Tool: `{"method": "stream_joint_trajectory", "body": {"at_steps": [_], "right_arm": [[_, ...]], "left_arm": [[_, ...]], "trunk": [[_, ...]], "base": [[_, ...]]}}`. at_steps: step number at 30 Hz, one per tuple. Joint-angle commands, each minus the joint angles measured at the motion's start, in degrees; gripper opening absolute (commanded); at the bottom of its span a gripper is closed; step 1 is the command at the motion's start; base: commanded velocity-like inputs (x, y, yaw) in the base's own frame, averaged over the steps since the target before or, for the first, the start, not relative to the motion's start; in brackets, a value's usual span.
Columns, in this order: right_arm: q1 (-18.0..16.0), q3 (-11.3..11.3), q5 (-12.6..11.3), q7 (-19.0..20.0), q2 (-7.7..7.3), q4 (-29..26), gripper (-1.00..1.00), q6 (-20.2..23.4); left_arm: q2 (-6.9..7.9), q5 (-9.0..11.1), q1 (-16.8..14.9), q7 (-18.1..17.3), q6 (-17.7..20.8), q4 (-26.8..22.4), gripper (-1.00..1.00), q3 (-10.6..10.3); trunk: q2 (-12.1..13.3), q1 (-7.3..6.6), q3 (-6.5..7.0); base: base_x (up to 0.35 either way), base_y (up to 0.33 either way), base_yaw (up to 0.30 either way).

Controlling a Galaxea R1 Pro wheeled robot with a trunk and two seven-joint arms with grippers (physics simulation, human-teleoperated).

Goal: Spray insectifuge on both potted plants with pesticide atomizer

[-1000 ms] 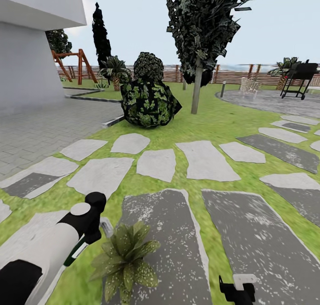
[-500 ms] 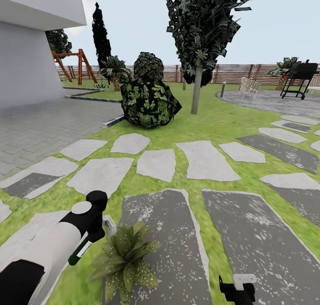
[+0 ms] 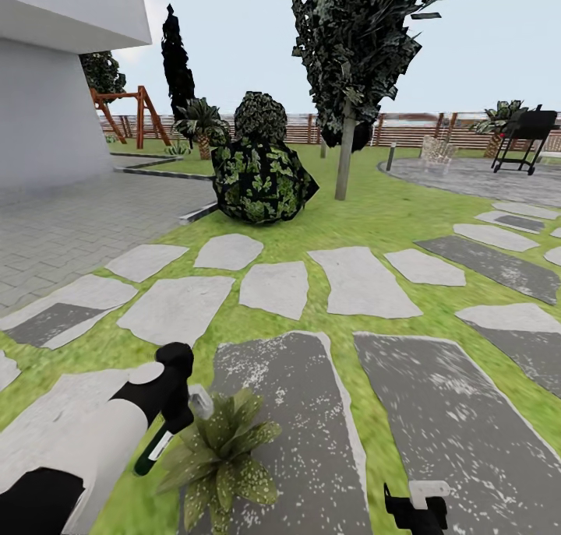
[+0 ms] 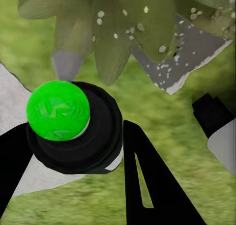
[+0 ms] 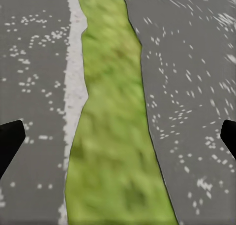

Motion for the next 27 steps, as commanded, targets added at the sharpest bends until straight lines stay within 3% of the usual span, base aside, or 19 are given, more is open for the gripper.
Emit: {"method": "stream_joint_trajectory", "body": {"at_steps": [1,5,10,12,15,27], "right_arm": [[0.0,0.1,0.4,-0.4,0.0,0.0,1.0,-0.1],[0.0,0.1,0.4,-0.4,0.0,0.0,1.0,-0.1],[0.0,0.1,0.4,-0.4,0.0,0.0,1.0,-0.1],[0.0,0.1,0.4,-0.4,0.0,0.0,1.0,-0.1],[0.0,0.1,0.4,-0.4,0.0,0.0,1.0,-0.1],[0.0,0.1,0.4,-0.4,0.0,0.0,1.0,-0.1]], "left_arm": [[-0.46,-0.4,-0.2,-0.5,0.6,-0.1,-1.0,-0.3],[-0.59,-0.7,-0.2,-0.5,0.5,0.0,-1.0,-0.4],[1.22,-0.9,1.3,-0.6,-0.1,0.9,-1.0,-0.6],[2.6,-1.0,1.7,-0.7,-0.5,0.9,-1.0,-0.6],[3.16,-0.7,2.1,-0.7,-1.8,1.0,-1.0,-0.6],[3.3,-0.9,3.4,-0.7,-2.9,2.5,-1.0,-0.5]], "trunk": [[0.0,-0.01,-0.06],[0.0,-0.01,-0.06],[0.0,-0.01,-0.06],[0.0,-0.01,-0.06],[0.0,-0.01,-0.06],[0.0,-0.01,-0.06]], "base": [[0.0,0.0,0.0],[0.0,0.0,0.0],[0.0,0.0,0.0],[0.0,0.0,0.0],[0.0,0.0,0.0],[0.0,0.0,0.0]]}}
